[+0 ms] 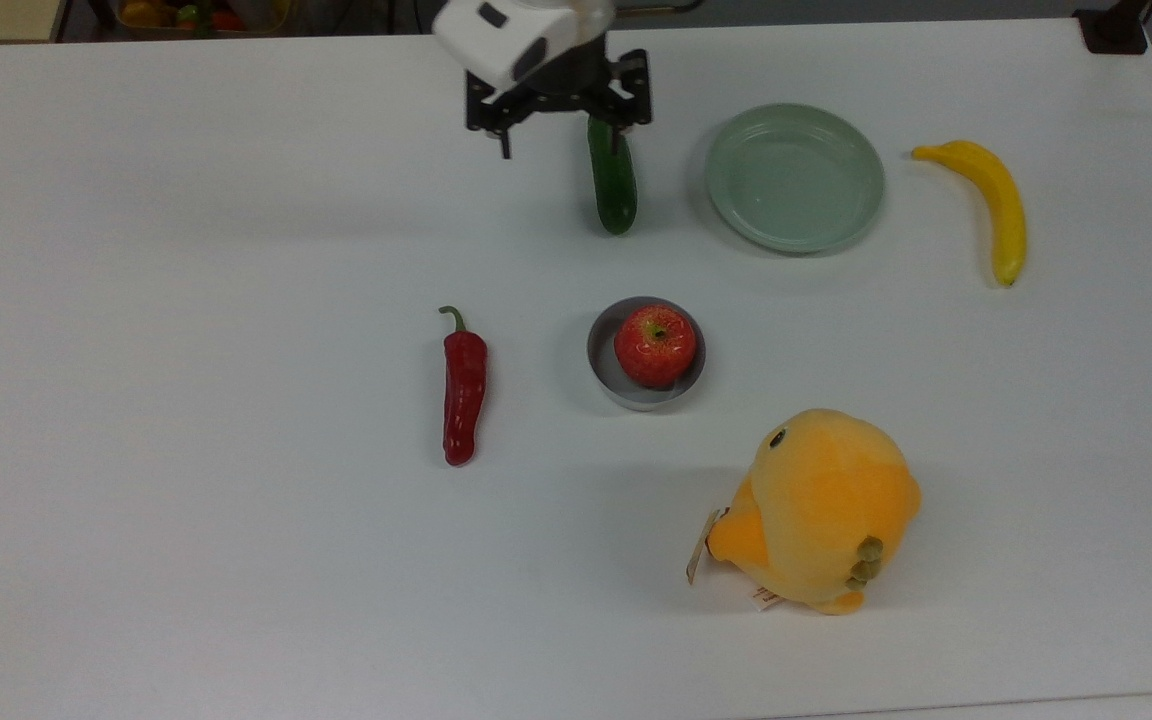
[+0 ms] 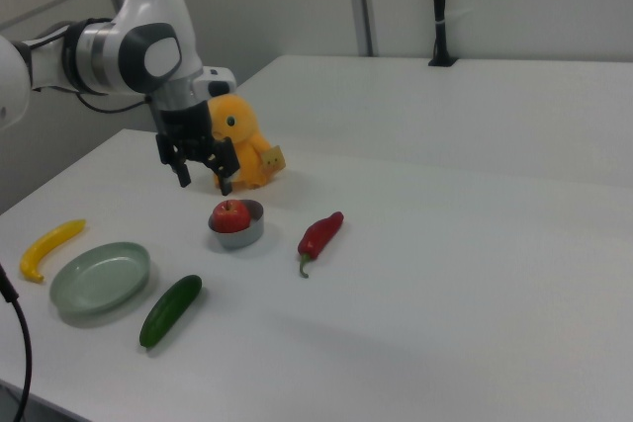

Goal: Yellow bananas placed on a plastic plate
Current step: 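Move the gripper over to the yellow banana beside the plate, then lower the open gripper around the banana's middle and close it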

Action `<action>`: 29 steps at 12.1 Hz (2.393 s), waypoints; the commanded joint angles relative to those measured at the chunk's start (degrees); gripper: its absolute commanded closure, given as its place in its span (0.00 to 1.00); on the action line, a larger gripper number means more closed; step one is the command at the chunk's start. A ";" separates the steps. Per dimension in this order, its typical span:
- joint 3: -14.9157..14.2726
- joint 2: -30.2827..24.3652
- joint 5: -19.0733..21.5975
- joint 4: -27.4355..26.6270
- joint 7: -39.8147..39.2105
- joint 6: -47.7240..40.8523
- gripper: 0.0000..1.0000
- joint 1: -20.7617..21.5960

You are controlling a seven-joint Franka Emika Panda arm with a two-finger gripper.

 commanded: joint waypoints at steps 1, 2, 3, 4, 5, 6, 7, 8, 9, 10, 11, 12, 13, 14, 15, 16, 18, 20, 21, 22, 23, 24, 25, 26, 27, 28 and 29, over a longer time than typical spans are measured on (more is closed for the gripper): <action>6.13 3.64 0.87 4.24 7.55 1.98 0.00 0.45; 9.72 4.87 0.79 5.28 10.27 3.20 0.00 0.54; 11.85 6.10 0.44 6.34 12.99 3.57 0.00 0.63; 13.17 7.41 0.00 7.39 15.89 4.18 0.00 2.54; 13.19 9.43 -0.09 8.97 19.75 5.75 0.00 4.91; 13.19 11.10 -0.53 9.94 24.14 7.59 0.00 7.98; 13.19 12.42 -1.75 10.39 27.49 9.53 0.00 11.23; 13.19 13.74 -3.59 10.48 30.48 11.02 0.00 14.48; 13.19 15.15 -4.39 11.00 33.99 12.87 0.00 16.86; 13.19 16.47 -4.92 11.27 36.98 14.45 0.00 19.32; 12.58 18.65 -6.49 11.79 38.76 15.42 0.00 23.18; 12.14 21.29 -8.08 14.24 41.12 15.61 0.00 25.74; 11.61 23.58 -9.92 16.26 43.06 15.70 0.00 27.94; 10.91 25.34 -10.98 17.59 43.86 15.78 0.00 29.88; 9.68 26.49 -11.17 18.30 43.96 16.13 0.00 31.46; 8.63 27.11 -11.17 18.30 44.05 17.44 0.00 32.70; 8.62 28.87 -11.95 18.74 44.13 19.38 0.00 32.88; 8.97 31.24 -12.84 20.85 44.13 19.48 0.00 32.97; 9.14 31.42 -12.93 20.85 44.13 20.00 0.00 33.06; 9.14 31.86 -13.36 20.76 44.13 21.31 0.00 33.84; 9.14 32.38 -13.89 20.76 44.05 21.76 0.00 34.11; 9.14 32.65 -14.24 20.68 44.13 21.94 0.00 34.81; 9.14 33.00 -14.85 20.59 44.13 22.02 0.00 35.08; 9.23 33.00 -14.95 20.59 44.13 22.03 0.00 35.08; 9.58 33.09 -15.30 20.50 44.13 22.03 0.00 35.08; 9.93 33.09 -15.91 20.41 44.13 22.03 0.01 34.99; 9.93 33.61 -17.05 20.33 44.13 22.03 0.05 34.99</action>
